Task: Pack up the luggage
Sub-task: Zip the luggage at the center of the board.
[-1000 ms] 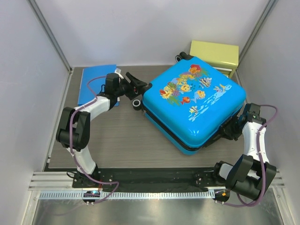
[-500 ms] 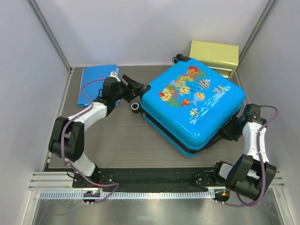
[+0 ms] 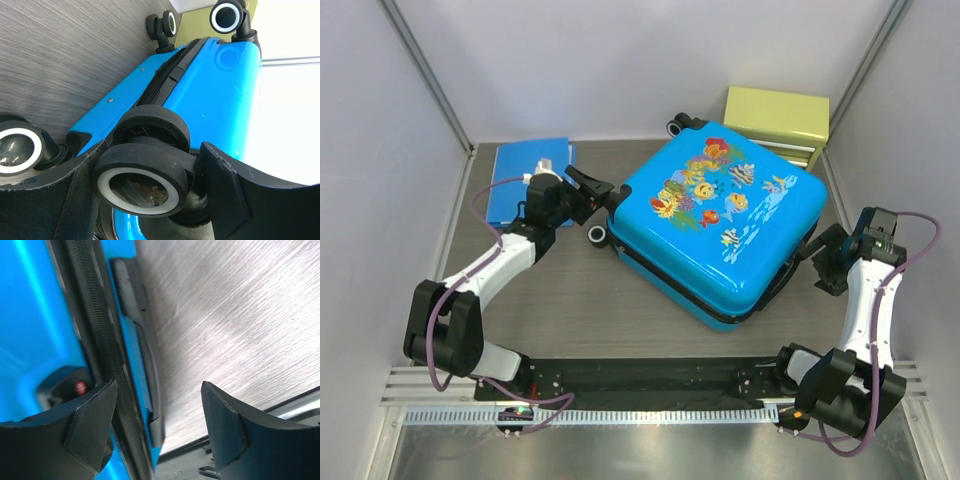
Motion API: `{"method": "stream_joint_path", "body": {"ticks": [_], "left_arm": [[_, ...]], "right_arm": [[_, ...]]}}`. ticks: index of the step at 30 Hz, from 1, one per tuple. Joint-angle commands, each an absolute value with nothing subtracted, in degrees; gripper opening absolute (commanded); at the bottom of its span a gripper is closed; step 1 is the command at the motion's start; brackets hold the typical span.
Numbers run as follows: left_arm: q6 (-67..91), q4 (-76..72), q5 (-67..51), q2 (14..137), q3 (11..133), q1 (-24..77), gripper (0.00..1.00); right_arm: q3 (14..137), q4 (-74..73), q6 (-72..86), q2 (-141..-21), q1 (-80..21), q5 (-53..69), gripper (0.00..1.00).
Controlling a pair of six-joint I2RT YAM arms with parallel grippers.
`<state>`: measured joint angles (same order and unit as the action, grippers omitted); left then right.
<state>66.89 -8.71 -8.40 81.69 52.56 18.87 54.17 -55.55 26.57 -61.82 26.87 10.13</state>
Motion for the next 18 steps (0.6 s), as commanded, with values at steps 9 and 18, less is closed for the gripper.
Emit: {"method": "stream_joint_path", "body": {"ticks": [9, 18], "left_arm": [[58.71, -8.88, -10.99, 71.9, 53.8, 20.83, 0.0], [59.41, -5.81, -5.54, 59.51, 45.1, 21.62, 0.0]], "right_arm": [[61.26, -49.75, 32.35, -59.06, 24.52, 23.03, 0.79], [50.9, -44.74, 31.73, -60.9, 24.43, 23.03, 0.79]]}}
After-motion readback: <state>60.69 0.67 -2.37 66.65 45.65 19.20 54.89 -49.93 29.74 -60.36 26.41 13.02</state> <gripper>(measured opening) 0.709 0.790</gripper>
